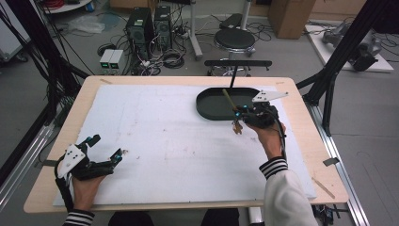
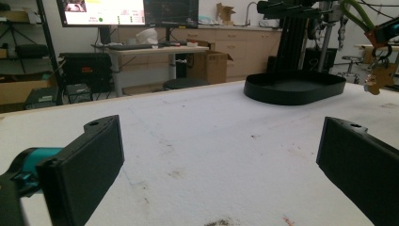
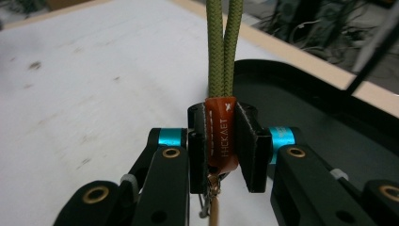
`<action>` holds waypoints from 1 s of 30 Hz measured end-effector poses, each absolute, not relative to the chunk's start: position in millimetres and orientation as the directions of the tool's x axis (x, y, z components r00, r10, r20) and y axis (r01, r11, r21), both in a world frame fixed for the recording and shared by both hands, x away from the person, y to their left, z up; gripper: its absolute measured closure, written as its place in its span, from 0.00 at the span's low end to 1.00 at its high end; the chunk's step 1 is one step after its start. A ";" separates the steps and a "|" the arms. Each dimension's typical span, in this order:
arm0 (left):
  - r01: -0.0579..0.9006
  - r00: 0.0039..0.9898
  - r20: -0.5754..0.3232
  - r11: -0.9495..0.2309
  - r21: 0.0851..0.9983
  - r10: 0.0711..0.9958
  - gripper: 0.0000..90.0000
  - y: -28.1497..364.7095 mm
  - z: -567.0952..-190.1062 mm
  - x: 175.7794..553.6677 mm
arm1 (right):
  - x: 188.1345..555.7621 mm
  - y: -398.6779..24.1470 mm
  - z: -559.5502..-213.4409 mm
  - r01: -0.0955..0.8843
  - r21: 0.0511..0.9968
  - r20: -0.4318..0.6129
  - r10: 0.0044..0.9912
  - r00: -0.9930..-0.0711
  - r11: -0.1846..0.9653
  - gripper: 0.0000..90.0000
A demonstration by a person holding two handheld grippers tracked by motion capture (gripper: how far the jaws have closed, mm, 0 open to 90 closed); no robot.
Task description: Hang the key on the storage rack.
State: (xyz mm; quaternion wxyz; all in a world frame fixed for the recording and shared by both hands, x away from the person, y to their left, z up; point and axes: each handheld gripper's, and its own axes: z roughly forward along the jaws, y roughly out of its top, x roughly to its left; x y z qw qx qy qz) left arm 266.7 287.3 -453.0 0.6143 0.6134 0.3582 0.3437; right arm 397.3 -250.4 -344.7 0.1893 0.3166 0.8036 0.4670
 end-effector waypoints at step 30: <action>0.017 0.509 -0.015 0.007 1.000 0.861 0.02 287.3 -452.9 266.7 | 426.9 -303.0 -317.8 0.330 0.930 -0.056 0.947 -0.316 0.165 0.84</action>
